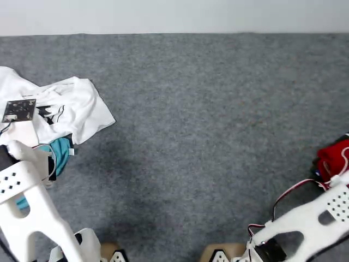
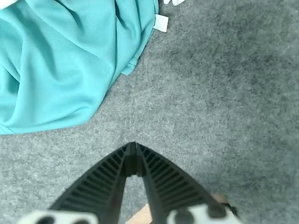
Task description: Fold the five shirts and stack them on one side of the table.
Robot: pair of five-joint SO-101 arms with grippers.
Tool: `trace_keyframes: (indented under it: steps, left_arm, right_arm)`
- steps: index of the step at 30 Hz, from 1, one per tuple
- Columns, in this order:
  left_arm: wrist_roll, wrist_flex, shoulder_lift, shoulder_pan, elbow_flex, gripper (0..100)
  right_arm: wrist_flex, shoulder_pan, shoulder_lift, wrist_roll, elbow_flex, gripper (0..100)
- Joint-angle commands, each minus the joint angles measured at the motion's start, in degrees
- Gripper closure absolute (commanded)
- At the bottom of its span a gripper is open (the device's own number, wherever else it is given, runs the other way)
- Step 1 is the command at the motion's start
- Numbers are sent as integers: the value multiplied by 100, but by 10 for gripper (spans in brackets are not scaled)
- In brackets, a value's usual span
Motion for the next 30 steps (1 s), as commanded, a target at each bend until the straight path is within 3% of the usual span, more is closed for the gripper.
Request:
trace_keyframes:
  steps: [1,19,27,30]
  left_arm:
    - [0,132,-158,26,-198,997]
    - [9,132,-158,26,-198,997]
    - [18,132,-158,26,-198,997]
    - [18,132,-158,26,-198,997]
  right_arm:
    - [224,-40,-681,62,-9,978]
    - [224,1103,-629,914,712,974]
    - [233,1059,-1288,967,369,775]
    - [224,945,-1684,738,325,760]
